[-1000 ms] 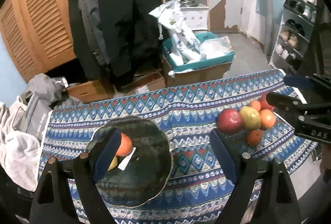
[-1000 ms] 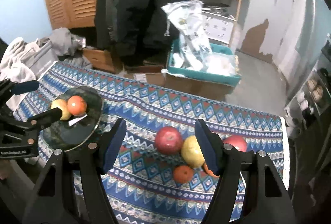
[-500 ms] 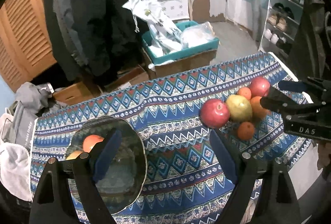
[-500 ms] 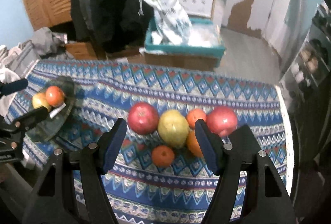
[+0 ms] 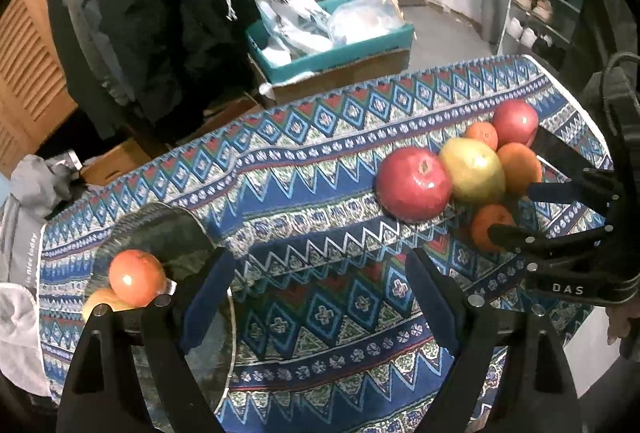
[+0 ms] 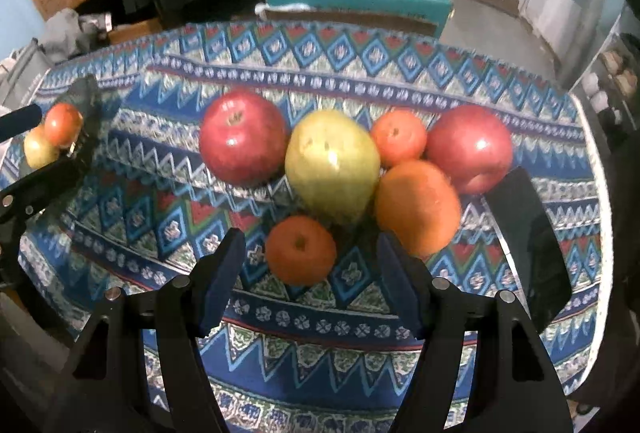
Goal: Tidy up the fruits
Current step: 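Grasp an orange with the right tool while the left tool approaches a red apple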
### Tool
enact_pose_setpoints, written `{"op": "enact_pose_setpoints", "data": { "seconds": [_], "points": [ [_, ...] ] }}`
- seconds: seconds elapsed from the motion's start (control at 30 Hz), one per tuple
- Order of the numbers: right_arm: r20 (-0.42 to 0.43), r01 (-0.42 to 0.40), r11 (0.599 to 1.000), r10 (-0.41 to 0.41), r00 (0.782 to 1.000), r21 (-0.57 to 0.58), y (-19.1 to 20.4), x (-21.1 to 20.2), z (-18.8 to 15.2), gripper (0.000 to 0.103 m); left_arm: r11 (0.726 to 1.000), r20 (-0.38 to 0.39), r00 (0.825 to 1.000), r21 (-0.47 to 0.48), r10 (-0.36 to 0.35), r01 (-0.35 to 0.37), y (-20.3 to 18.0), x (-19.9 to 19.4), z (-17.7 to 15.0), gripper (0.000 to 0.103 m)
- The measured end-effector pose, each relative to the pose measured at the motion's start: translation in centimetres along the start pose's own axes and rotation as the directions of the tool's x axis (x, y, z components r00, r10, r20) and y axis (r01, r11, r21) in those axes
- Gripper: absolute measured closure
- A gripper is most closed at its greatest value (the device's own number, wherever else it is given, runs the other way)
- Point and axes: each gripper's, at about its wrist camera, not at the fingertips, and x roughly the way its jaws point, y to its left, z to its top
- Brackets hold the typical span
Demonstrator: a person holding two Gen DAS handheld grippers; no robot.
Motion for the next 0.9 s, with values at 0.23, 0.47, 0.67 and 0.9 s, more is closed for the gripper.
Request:
{"op": "enact_pose_setpoints", "data": {
  "seconds": [0.23, 0.47, 0.67, 0.9],
  "points": [
    [-0.048, -0.019, 1.000, 0.020, 0.999, 0.008, 0.0, 2.3, -0.5, 0.034, 1.000, -0.042, 0.999, -0.009, -0.007, 0.006, -0.1, 1.5, -0.4, 0.015],
    [-0.091, -0.036, 0.999, 0.036, 0.995, 0.009, -0.1, 4.1, -1.0, 0.045, 1.000, -0.054, 0.998, -0.018, -0.026, 0.025, 0.1, 2.2, -0.3, 0.015],
    [-0.099, -0.047, 0.999, 0.045, 0.994, -0.010, 0.1, 4.2, -1.2, 0.059, 0.998, -0.051, 0.997, -0.021, -0.052, 0.051, -0.4, 2.5, 0.3, 0.015],
    [-0.029, -0.041, 0.999, 0.041, 0.999, 0.006, -0.7, 1.1, -0.7, 0.059, 0.996, -0.045, 0.995, -0.016, -0.087, 0.086, -1.2, 2.9, 1.2, 0.015]
  ]
}}
